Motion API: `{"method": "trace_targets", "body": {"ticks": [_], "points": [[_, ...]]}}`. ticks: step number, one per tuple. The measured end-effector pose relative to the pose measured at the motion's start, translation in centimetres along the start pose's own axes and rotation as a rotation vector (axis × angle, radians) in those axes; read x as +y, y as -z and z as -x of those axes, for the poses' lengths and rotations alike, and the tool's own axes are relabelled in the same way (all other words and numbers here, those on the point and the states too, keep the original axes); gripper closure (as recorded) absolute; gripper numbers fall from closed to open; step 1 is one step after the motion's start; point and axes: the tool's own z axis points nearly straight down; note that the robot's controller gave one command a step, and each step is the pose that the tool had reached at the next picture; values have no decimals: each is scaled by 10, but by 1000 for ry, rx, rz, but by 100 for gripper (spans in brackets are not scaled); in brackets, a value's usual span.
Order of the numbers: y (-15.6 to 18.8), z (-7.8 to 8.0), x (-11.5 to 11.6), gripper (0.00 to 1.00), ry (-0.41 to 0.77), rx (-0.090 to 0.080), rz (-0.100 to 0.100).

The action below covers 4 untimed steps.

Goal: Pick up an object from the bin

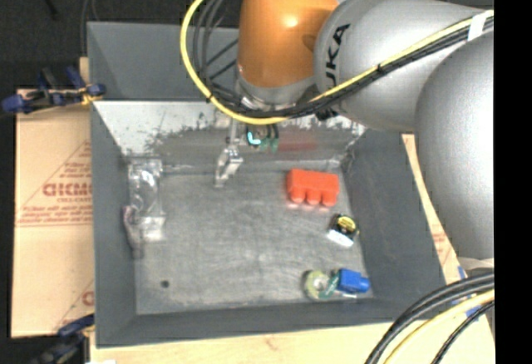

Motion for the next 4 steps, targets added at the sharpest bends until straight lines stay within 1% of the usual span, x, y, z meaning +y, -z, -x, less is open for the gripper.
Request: {"method": "trace_targets", "body": {"ticks": [1, 2, 3, 4], "points": [[-25, -34, -120, 0, 89, -4, -6], [-80, 3, -194, 0, 28, -6, -4], [-134, -1, -200, 0, -167, -10, 2], [-133, -40, -188, 0, -204, -23, 1]]}}
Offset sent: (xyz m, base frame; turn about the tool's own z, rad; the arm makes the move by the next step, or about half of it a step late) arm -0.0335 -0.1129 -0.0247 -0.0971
